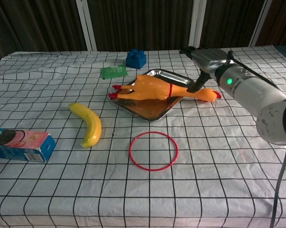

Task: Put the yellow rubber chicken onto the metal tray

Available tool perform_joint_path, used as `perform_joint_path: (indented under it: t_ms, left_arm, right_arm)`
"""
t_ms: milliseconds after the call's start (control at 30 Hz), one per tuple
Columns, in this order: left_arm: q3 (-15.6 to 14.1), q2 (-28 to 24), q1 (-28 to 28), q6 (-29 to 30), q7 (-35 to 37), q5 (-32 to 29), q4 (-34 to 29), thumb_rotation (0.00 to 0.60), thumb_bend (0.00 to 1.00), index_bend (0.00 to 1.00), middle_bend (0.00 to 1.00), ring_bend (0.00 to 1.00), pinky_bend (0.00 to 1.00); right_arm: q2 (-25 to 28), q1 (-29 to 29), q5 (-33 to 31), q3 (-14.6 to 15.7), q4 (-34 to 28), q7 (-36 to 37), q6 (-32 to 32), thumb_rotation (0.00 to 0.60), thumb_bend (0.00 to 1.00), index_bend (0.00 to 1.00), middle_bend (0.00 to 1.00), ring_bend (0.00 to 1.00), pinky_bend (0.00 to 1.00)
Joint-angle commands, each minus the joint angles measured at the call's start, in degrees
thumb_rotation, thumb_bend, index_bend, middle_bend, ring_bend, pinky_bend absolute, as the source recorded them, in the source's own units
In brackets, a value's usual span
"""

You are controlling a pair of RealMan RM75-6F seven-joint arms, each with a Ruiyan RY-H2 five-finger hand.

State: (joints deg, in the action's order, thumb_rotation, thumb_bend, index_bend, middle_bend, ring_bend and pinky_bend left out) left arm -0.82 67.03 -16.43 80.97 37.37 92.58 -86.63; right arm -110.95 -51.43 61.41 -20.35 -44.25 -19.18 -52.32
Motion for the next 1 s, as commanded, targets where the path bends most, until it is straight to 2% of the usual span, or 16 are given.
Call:
perform_joint_path:
  t_ms: [33,200,300,400,500,600,700,800,900,1000]
  left_arm:
    - [-0.6,-0.9,1.5,2.1,-1.5,0.8,0.0,0.600,0.29,0.00,0.00,0.00,0.00]
    - [-3.0,-4.3,5.6,4.1,-12.0,-0.1,-0.9,0.600,0.31,0.00,0.00,0.00,0.00]
    - [-3.3,-4.6,10.8,7.7,-25.7,-4.9,-2.5,0.600,0.32,0.00,0.00,0.00,0.00]
    - [-1.0,1.0,14.9,15.5,-33.6,-6.7,-0.4,0.600,0.32,0.00,0.00,0.00,0.00]
    - [-0.7,5.2,16.6,17.3,-37.0,-6.9,3.1,0.600,0.32,0.00,0.00,0.00,0.00]
    - [-0.5,6.0,16.8,16.6,-42.3,-7.8,2.7,0.600,0.32,0.00,0.00,0.00,0.00]
    - [0.9,7.1,17.1,16.6,-47.2,-9.4,2.6,0.600,0.33,0.00,0.00,0.00,0.00]
    - [0.4,6.6,16.9,15.3,-47.6,-8.8,1.5,0.600,0.34,0.00,0.00,0.00,0.00]
    - [-1.5,4.3,16.4,12.5,-44.4,-6.7,0.0,0.600,0.34,0.00,0.00,0.00,0.00]
    - [-2.4,3.6,16.3,11.9,-44.6,-4.9,-0.2,0.600,0.34,0.00,0.00,0.00,0.00]
  right_arm:
    - [9.2,3.8,-0.5,1.4,-12.9,-4.1,-0.2,0.600,0.09,0.00,0.00,0.00,0.00]
    - [24.2,11.3,1.1,5.1,-34.8,-5.8,-4.2,0.600,0.08,0.00,0.00,0.00,0.00]
    - [36.0,19.4,3.8,10.7,-49.8,-8.4,-11.2,0.600,0.08,0.00,0.00,0.00,0.00]
    - [44.9,27.5,6.1,17.6,-58.4,-12.5,-18.7,0.600,0.08,0.00,0.00,0.00,0.00]
    - [47.1,35.0,10.4,22.6,-58.5,-11.9,-27.6,0.600,0.08,0.00,0.00,0.00,0.00]
    - [45.8,40.9,14.7,24.7,-53.4,-4.1,-34.5,0.600,0.08,0.00,0.00,0.00,0.00]
    - [44.5,44.1,16.7,24.7,-47.9,4.8,-37.4,0.600,0.08,0.00,0.00,0.00,0.00]
    - [45.2,44.5,18.4,24.7,-46.5,7.5,-37.0,0.600,0.09,0.00,0.00,0.00,0.00]
    - [44.7,44.4,19.1,23.7,-46.3,7.7,-36.8,0.600,0.09,0.00,0.00,0.00,0.00]
    - [44.2,44.4,20.3,23.6,-46.2,6.9,-36.1,0.600,0.08,0.00,0.00,0.00,0.00]
